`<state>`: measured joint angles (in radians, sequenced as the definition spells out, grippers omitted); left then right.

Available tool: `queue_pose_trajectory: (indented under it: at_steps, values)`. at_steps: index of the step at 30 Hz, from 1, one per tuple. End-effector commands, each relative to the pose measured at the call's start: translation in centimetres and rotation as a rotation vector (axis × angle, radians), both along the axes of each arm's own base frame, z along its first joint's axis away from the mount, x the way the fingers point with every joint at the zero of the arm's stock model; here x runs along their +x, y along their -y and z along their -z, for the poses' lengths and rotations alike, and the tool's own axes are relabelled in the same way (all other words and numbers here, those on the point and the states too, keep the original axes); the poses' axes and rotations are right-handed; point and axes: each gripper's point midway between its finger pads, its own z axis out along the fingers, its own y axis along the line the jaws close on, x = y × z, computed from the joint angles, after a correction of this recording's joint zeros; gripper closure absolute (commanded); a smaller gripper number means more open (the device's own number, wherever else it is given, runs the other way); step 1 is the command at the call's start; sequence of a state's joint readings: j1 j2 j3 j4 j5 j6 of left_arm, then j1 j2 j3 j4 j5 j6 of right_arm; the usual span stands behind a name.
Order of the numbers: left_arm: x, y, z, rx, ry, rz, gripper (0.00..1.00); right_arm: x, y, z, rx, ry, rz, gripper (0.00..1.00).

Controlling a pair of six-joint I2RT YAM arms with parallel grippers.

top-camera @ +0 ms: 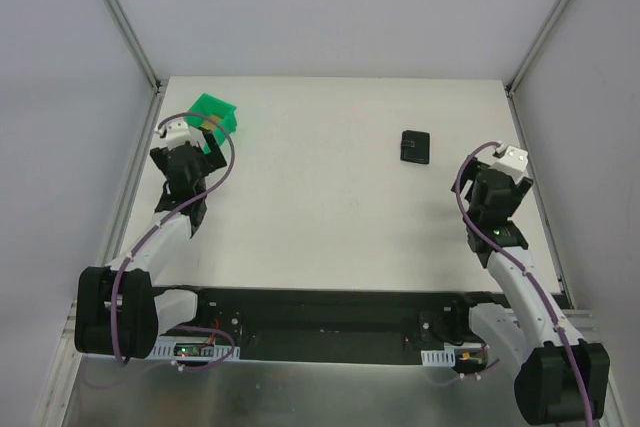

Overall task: Put the credit cards into the card holder
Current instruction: Move the storage box to the center of the board.

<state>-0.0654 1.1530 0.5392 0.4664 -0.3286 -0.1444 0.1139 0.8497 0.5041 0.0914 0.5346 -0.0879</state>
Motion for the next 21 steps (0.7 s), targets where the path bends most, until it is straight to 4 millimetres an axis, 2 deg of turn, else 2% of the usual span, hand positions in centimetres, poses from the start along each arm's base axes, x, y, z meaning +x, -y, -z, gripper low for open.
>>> queue_pose_trajectory:
  at_steps: [1,3,7,8,10,11,12,15,21]
  values:
    - [0.3,-2.6,-4.2,-0.060,0.103,-0.207,0.01,-0.4,-0.4,-1.6,0.044,-0.007,0.000,0.04]
    - [1.0,-2.2,-5.3,-0.038,0.091,-0.168,0.01,-0.5,-0.7,-1.9,0.046,-0.018,-0.017,0.04]
    - [2.5,0.6,-6.3,-0.043,0.074,0.007,0.01,-0.3,-1.4,-2.9,0.057,-0.014,-0.064,0.04]
    - [2.7,0.5,-6.6,-0.085,0.084,-0.023,0.01,-0.2,-1.5,-3.1,0.061,-0.007,-0.070,0.04]
    - [2.5,-1.1,-6.5,-0.181,0.060,-0.187,0.01,-0.1,-1.8,-3.3,0.067,-0.009,-0.087,0.04]
    - [2.0,-1.4,-5.8,-0.214,0.017,-0.231,0.01,0.0,-2.1,-3.4,0.071,-0.009,-0.102,0.04]
    - [2.5,-1.1,-6.0,-0.214,0.006,-0.194,0.01,0.1,-2.4,-3.4,0.077,-0.014,-0.119,0.04]
    - [5.0,1.6,-7.2,-0.159,-0.052,0.052,0.01,0.2,-3.3,-3.1,0.104,-0.037,-0.160,0.04]
    - [9.5,3.9,-6.8,-0.141,-0.183,0.240,0.01,0.5,-4.8,-2.9,0.149,-0.082,-0.226,0.04]
